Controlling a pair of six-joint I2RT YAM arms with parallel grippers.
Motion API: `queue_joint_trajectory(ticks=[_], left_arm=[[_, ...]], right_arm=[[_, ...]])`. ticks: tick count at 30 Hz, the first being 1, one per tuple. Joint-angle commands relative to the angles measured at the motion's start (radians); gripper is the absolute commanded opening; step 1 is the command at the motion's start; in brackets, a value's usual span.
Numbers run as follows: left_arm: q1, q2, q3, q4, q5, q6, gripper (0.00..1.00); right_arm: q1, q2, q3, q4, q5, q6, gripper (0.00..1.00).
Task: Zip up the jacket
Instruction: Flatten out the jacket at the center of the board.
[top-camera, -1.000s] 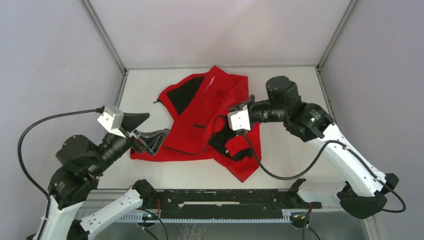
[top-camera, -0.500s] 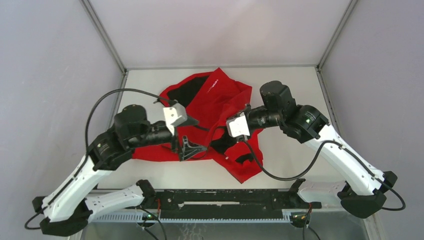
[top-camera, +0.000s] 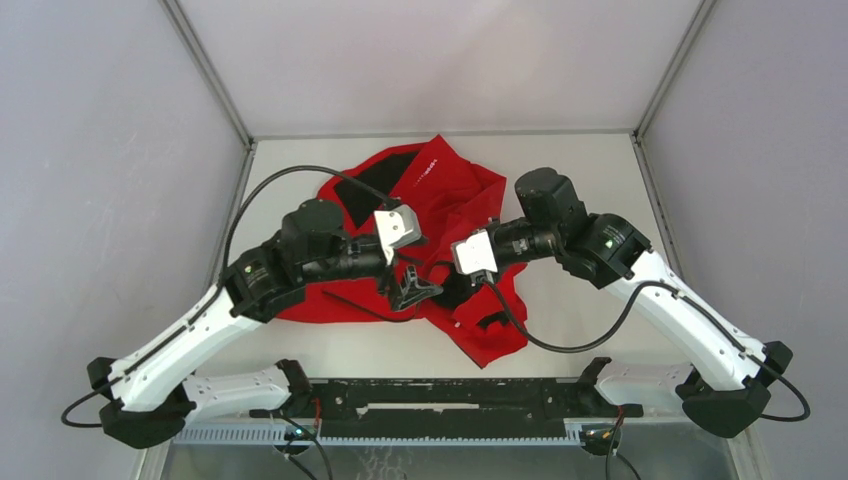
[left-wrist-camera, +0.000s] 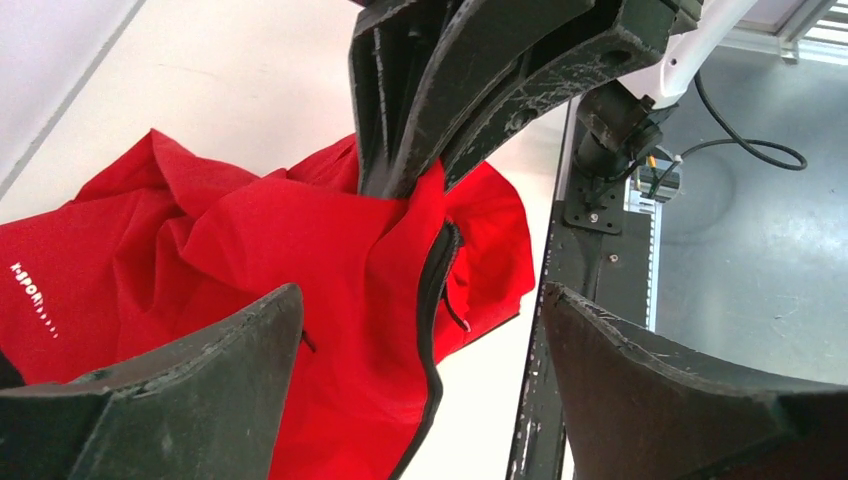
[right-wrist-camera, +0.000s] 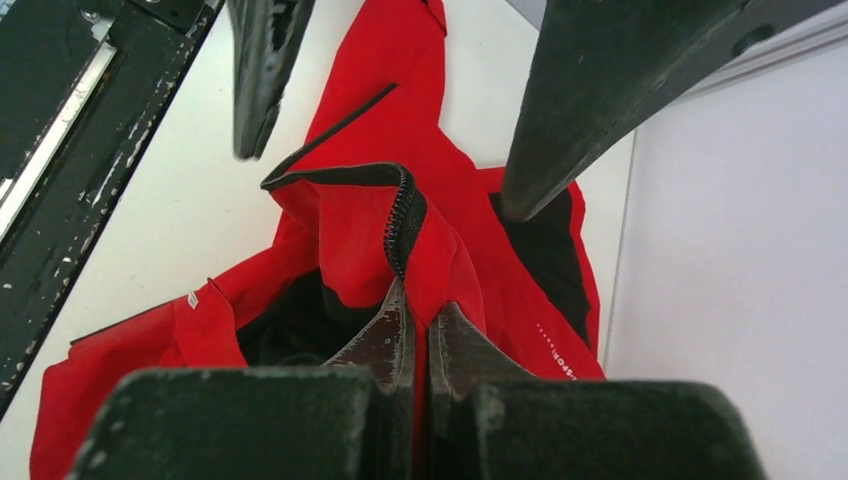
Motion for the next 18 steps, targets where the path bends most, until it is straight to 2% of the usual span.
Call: queue_joint_trajectory(ticks=[1, 11, 13, 15, 17, 18], left_arm=[[-0.028, 0.023, 0.005, 0.077, 0.002, 0.013, 0.9], [-0.049, 0.118, -0.007, 0.097, 0.019, -0.01, 0.54], [-0.05, 0.125, -0.013, 0.104, 0.004, -0.012, 0.39], [-0.05, 0.125, -0.02, 0.119, -0.011, -0.016, 0.29], [-0.05, 0.124, -0.026, 0.133, -0.015, -0.019, 0.08], [-0.05, 0.124, -0.028, 0.137, -0.021, -0.022, 0.01]], right_arm=[[0.012, -0.028, 0.009, 0.056, -0.036, 0.059, 0.0], [0.009, -0.047, 0.008, 0.072, -0.027, 0.115, 0.0], [0.009, -0.049, 0.009, 0.072, -0.031, 0.124, 0.0], [0.009, -0.05, 0.009, 0.064, -0.036, 0.126, 0.0], [0.008, -0.053, 0.006, 0.059, -0.036, 0.13, 0.0], [0.007, -0.055, 0.003, 0.06, -0.036, 0.135, 0.0]])
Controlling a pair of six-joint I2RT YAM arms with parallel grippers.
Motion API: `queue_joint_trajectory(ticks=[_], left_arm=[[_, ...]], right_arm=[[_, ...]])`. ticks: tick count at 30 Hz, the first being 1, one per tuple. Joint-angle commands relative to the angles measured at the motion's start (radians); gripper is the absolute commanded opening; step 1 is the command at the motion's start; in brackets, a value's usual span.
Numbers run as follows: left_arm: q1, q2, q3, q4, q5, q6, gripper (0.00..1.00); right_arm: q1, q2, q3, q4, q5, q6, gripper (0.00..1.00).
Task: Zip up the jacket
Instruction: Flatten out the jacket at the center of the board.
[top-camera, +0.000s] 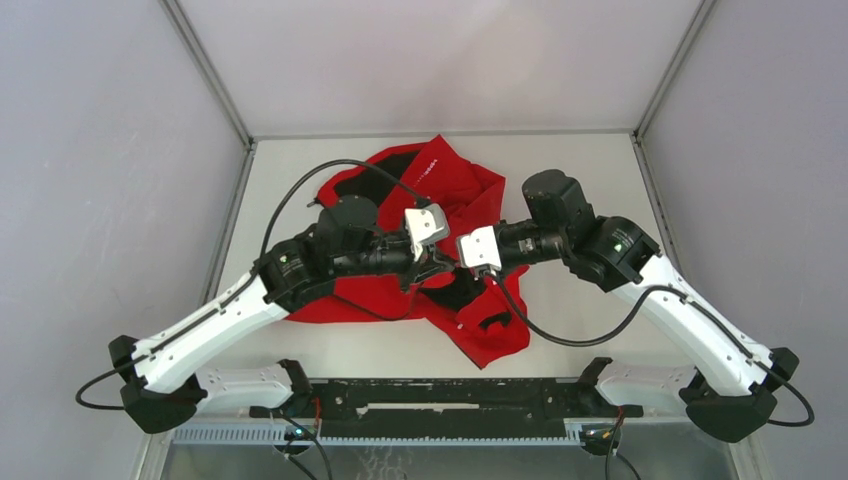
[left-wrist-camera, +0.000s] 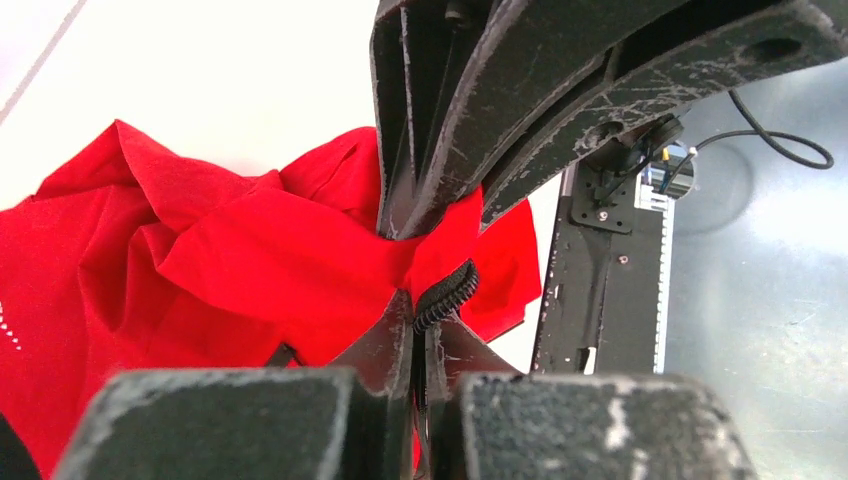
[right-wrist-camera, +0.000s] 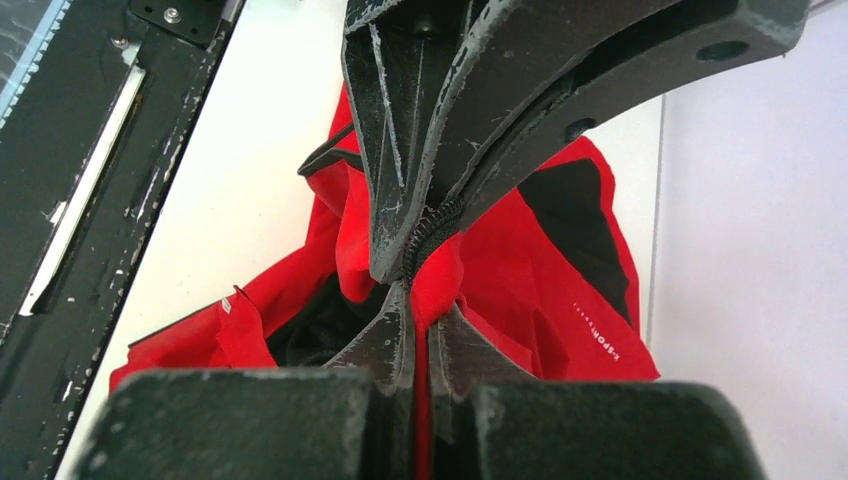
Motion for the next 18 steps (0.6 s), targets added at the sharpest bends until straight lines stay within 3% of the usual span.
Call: queue_joint_trajectory(ticks=[1, 5, 8, 12, 18], left_arm=[[-0.011, 0.0, -0.028, 0.082, 0.001, -0.01, 0.0], [-0.012, -0.007, -0.034, 0.099, -0.024, -0.011, 0.0], [-0.012, -0.018, -0.031, 0.113, -0.071, -0.02, 0.0], [-0.012, -0.035, -0.011, 0.114, -0.17, -0.039, 0.0], [-0.003, -0.021, 0.047, 0.097, -0.404, -0.069, 0.0]], right_arm=[[0.01, -0.03, 0.007, 0.081, -0.048, 0.025, 0.0], [0.008, -0.042, 0.0, 0.095, -0.022, 0.061, 0.04], [0.004, -0.074, -0.028, 0.154, 0.02, 0.147, 0.23], [-0.022, -0.155, -0.11, 0.238, 0.072, 0.268, 0.4], [-0.085, -0.331, -0.314, 0.425, 0.161, 0.493, 0.45]])
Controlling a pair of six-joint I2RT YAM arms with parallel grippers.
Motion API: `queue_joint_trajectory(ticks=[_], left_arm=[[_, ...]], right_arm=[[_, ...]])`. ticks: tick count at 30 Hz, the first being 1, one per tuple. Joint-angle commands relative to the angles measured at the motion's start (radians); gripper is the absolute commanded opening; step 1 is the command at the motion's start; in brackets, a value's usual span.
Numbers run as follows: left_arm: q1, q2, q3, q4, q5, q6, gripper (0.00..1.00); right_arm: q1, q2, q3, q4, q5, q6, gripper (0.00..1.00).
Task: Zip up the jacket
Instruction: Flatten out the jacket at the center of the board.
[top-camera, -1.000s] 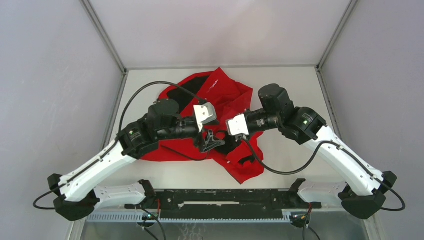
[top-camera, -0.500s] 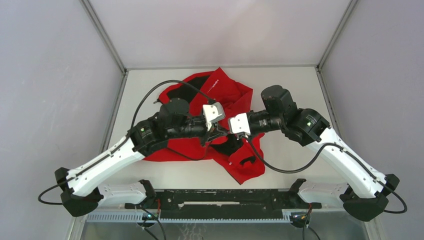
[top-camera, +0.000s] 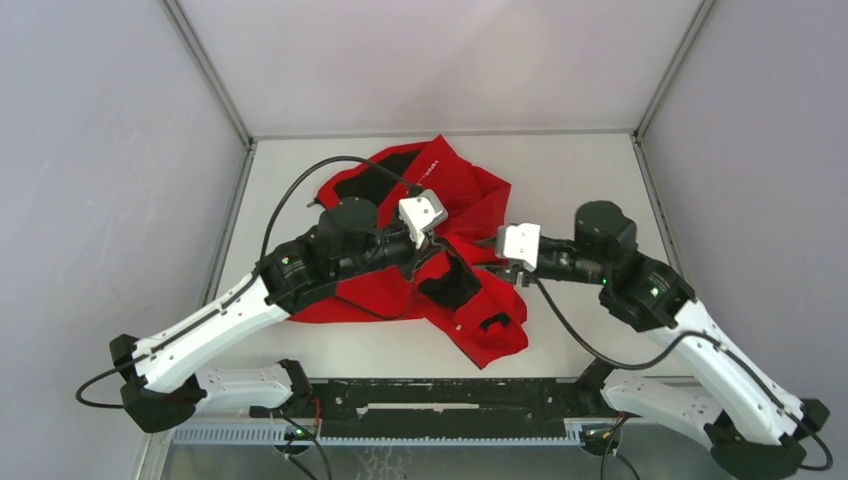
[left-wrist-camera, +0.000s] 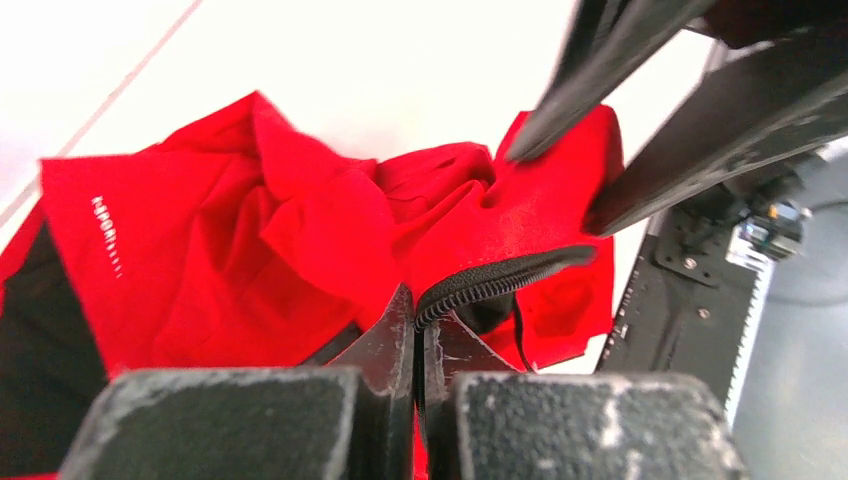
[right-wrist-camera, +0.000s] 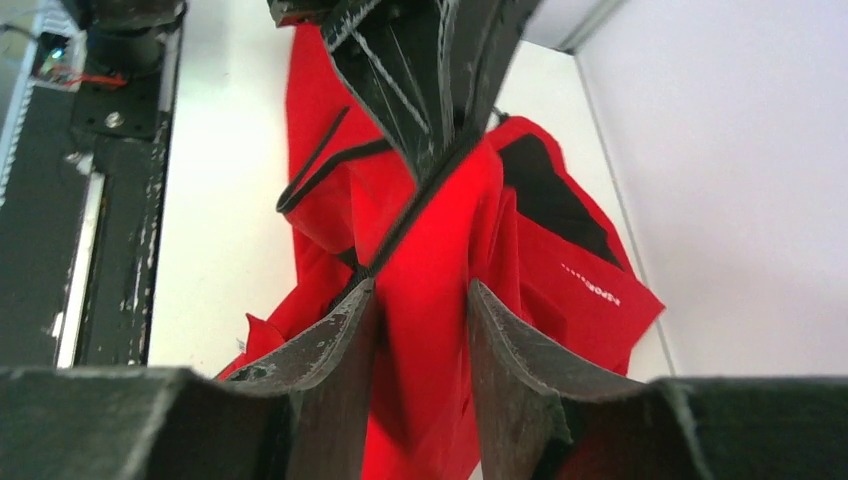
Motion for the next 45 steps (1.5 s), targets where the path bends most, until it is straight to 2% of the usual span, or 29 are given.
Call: queue_joint_trajectory(ticks=[1, 4, 8, 11, 15, 18, 21, 25, 30, 37, 41, 45], left_arm=[[0.017, -0.012, 0.075, 0.043, -0.233, -0.041, 0.0], [0.06, -0.001, 0.113, 0.028, -0.284, -0.068, 0.0], [0.144, -0.009, 0.136, 0.026, -0.305, -0.125, 0.0], [0.203, -0.017, 0.146, 0.022, -0.319, -0.153, 0.0], [0.261, -0.012, 0.169, -0.002, -0.358, -0.175, 0.0], [0.303, -0.003, 0.183, -0.022, -0.378, -0.193, 0.0], [0.33, -0.005, 0.176, -0.022, -0.392, -0.207, 0.0], [0.346, 0.001, 0.164, -0.024, -0.413, -0.209, 0.0], [0.353, -0.005, 0.144, -0.032, -0.442, -0.205, 0.0], [0.367, -0.004, 0.126, -0.031, -0.435, -0.206, 0.0], [0.381, -0.003, 0.119, -0.026, -0.415, -0.215, 0.0], [0.397, -0.012, 0.109, -0.018, -0.393, -0.224, 0.0]], right_arm=[[-0.046, -0.14, -0.141, 0.219, 0.087, 0.24, 0.46], [-0.07, -0.221, -0.221, 0.263, 0.169, 0.368, 0.47], [-0.099, -0.305, -0.296, 0.276, 0.332, 0.654, 0.48], [-0.139, -0.347, -0.333, 0.183, 0.394, 0.86, 0.49], [-0.187, -0.365, -0.389, 0.039, 0.308, 1.044, 0.54], [-0.183, -0.388, -0.482, 0.017, 0.253, 1.13, 0.54], [-0.115, -0.444, -0.599, 0.071, 0.278, 1.223, 0.56], [0.048, -0.445, -0.701, 0.155, 0.417, 1.315, 0.58], [0.254, -0.339, -0.759, 0.252, 0.657, 1.378, 0.62], [0.507, -0.152, -0.795, 0.504, 0.845, 1.402, 0.68], [0.612, -0.079, -0.797, 0.593, 0.981, 1.399, 0.69], [0.694, -0.051, -0.798, 0.598, 1.111, 1.412, 0.69]])
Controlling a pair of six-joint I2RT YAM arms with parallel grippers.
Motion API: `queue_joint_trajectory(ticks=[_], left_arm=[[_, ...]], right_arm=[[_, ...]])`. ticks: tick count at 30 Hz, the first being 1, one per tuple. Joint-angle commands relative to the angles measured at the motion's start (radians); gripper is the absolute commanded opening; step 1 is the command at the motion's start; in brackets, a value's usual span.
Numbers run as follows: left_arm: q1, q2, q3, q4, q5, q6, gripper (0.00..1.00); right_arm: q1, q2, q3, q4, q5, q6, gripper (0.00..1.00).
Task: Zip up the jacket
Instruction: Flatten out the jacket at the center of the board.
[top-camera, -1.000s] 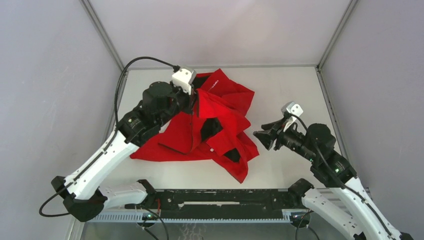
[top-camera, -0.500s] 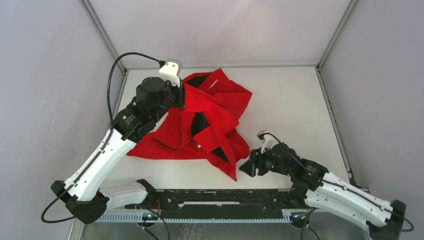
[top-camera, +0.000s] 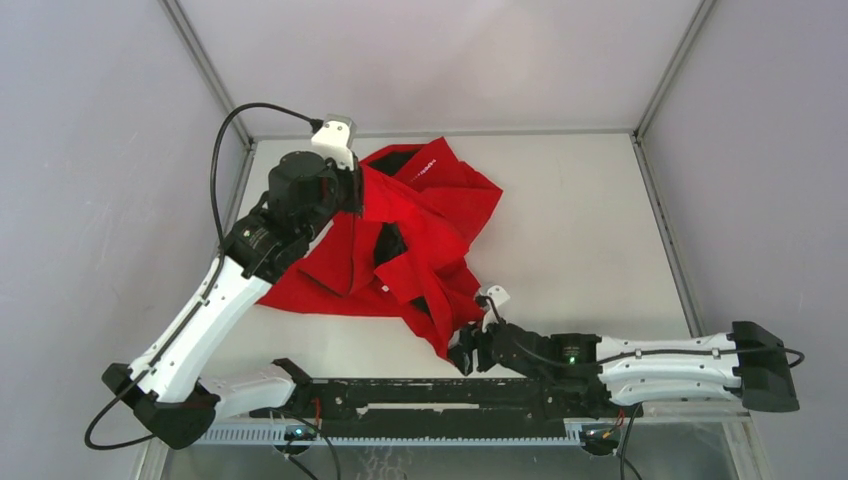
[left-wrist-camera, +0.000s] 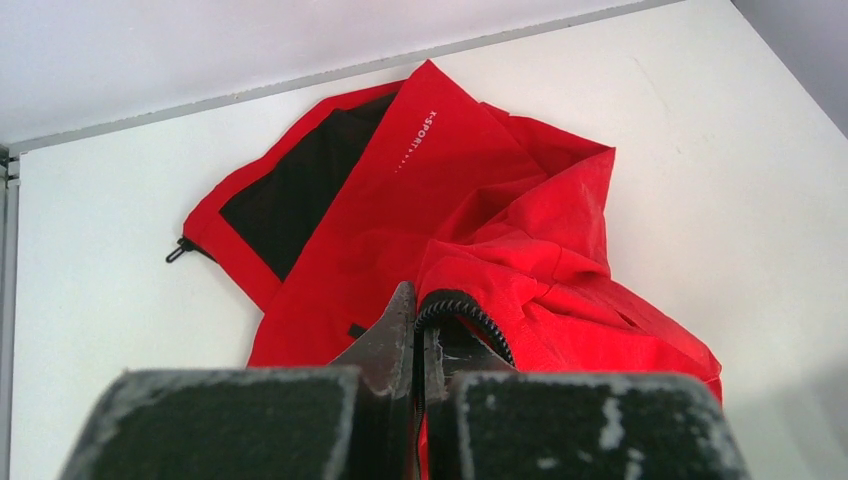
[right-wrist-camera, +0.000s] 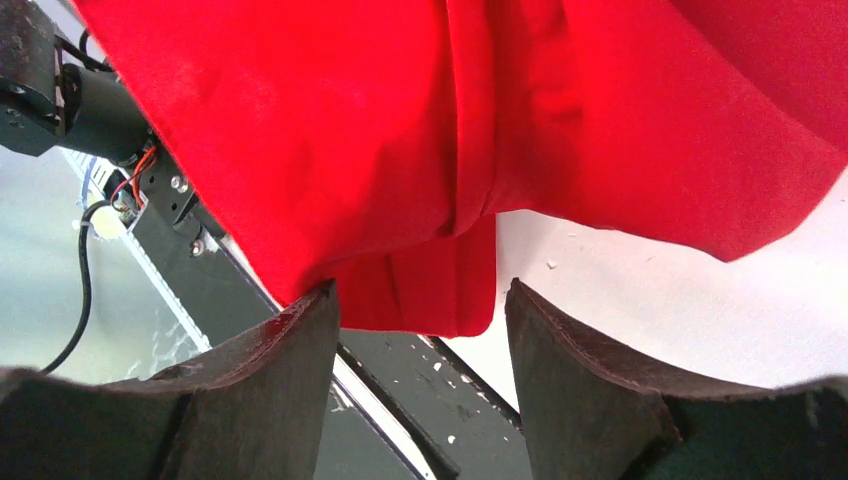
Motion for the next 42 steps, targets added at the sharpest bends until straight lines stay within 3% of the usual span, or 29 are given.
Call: queue_joint_trajectory(ticks=[1, 6, 14, 24, 30, 37, 40, 42], left_arm=[[0.027, -0.024, -0.006, 0.06, 0.008, -0.022, 0.0], [0.04, -0.028, -0.013, 0.06, 0.012, -0.026, 0.0], [0.058, -0.034, -0.021, 0.059, 0.023, -0.03, 0.0], [0.063, -0.035, -0.032, 0.063, 0.029, -0.03, 0.0], [0.067, -0.037, -0.035, 0.063, 0.035, -0.03, 0.0], [0.072, -0.037, -0.037, 0.065, 0.04, -0.032, 0.0], [0.075, -0.04, -0.04, 0.064, 0.034, -0.032, 0.0], [0.076, -0.043, -0.042, 0.065, 0.031, -0.032, 0.0]], right_arm=[[0.074, 0.003, 0.002, 0.083, 0.224, 0.044, 0.69], [0.126, -0.105, -0.036, 0.023, 0.309, 0.061, 0.69], [0.165, -0.184, -0.144, 0.211, 0.152, -0.059, 0.68], [0.213, 0.071, -0.168, 0.517, 0.192, -0.267, 0.69], [0.214, 0.232, -0.209, 0.805, 0.23, -0.389, 0.69], [0.186, 0.453, -0.139, 0.907, 0.258, -0.406, 0.66], [0.171, 0.507, -0.122, 0.916, 0.29, -0.385, 0.6], [0.162, 0.503, -0.119, 0.906, 0.328, -0.379, 0.43]])
